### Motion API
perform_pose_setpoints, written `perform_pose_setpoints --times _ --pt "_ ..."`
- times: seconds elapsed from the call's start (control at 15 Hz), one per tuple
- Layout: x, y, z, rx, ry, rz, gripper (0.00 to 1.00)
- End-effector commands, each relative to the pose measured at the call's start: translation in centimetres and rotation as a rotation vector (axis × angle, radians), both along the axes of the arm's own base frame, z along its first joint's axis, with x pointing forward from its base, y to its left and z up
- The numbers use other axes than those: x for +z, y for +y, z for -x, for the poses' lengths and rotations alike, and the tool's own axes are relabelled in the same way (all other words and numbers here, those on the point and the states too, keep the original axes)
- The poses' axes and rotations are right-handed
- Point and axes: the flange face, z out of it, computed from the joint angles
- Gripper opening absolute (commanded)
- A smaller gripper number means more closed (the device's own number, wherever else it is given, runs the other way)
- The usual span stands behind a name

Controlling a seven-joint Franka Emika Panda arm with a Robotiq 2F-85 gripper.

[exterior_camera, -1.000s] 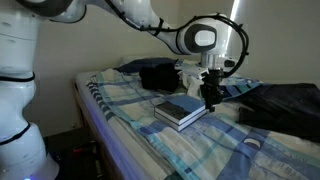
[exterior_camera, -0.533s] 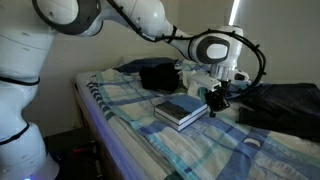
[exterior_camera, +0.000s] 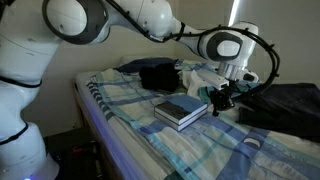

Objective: Open the front cover of the book

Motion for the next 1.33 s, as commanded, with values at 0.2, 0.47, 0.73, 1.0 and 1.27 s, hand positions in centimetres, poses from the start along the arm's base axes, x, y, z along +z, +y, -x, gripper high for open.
perform_pose_setpoints --times 0.2,0.47,0.73,1.0,1.27 --pt "1.0 0.3 -0.7 0.014 0.015 -0.098 0.06" --pt "0.4 1.1 -1.0 0.026 0.035 -0.119 0.06" --pt "-0.4 2.0 -1.3 0.043 0.056 -0.137 0.06" --pt "-0.9 3.5 -1.4 0.066 0.08 -0.151 0.06" --pt "-1.2 4.1 -1.4 0.077 0.09 -0.155 0.06"
